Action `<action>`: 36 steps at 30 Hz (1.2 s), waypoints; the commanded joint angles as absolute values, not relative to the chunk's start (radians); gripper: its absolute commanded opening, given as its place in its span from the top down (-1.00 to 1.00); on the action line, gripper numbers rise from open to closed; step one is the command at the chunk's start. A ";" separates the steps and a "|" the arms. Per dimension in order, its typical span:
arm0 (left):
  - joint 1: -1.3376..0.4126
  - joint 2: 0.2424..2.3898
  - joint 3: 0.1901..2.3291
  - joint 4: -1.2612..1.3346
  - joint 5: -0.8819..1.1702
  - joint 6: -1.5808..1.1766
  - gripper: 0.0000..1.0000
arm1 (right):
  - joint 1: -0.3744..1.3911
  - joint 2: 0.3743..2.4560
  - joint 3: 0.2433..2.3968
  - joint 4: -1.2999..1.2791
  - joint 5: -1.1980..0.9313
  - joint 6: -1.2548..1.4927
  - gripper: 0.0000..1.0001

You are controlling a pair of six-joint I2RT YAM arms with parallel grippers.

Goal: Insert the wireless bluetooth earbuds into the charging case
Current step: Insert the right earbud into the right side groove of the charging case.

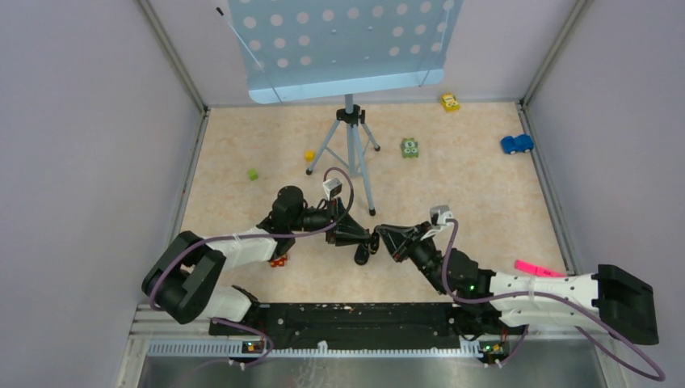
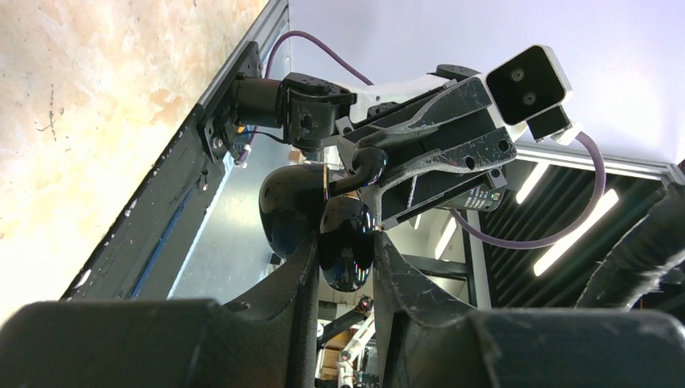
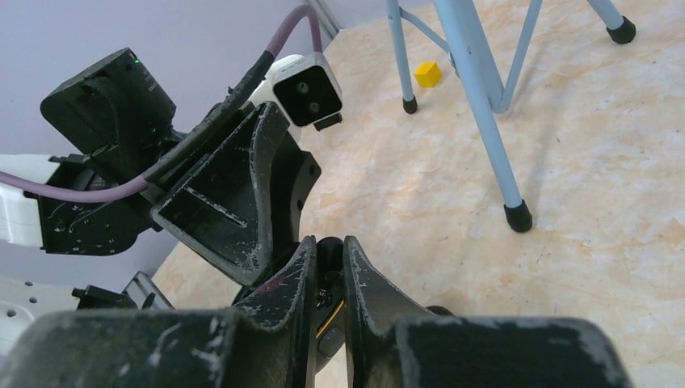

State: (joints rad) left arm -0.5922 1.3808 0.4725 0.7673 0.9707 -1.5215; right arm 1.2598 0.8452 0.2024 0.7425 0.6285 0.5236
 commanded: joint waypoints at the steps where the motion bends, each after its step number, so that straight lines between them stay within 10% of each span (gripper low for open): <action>1: -0.583 1.374 0.472 0.866 0.950 -1.536 1.00 | 1.294 0.843 0.197 0.714 0.645 0.508 1.00; 20: -0.576 1.379 0.486 0.846 0.950 -1.504 1.00 | 1.328 0.903 0.241 0.648 0.651 0.537 1.00; 36: -0.575 1.379 0.554 0.667 0.983 -1.292 1.00 | 1.331 0.867 0.336 0.529 0.670 0.555 0.12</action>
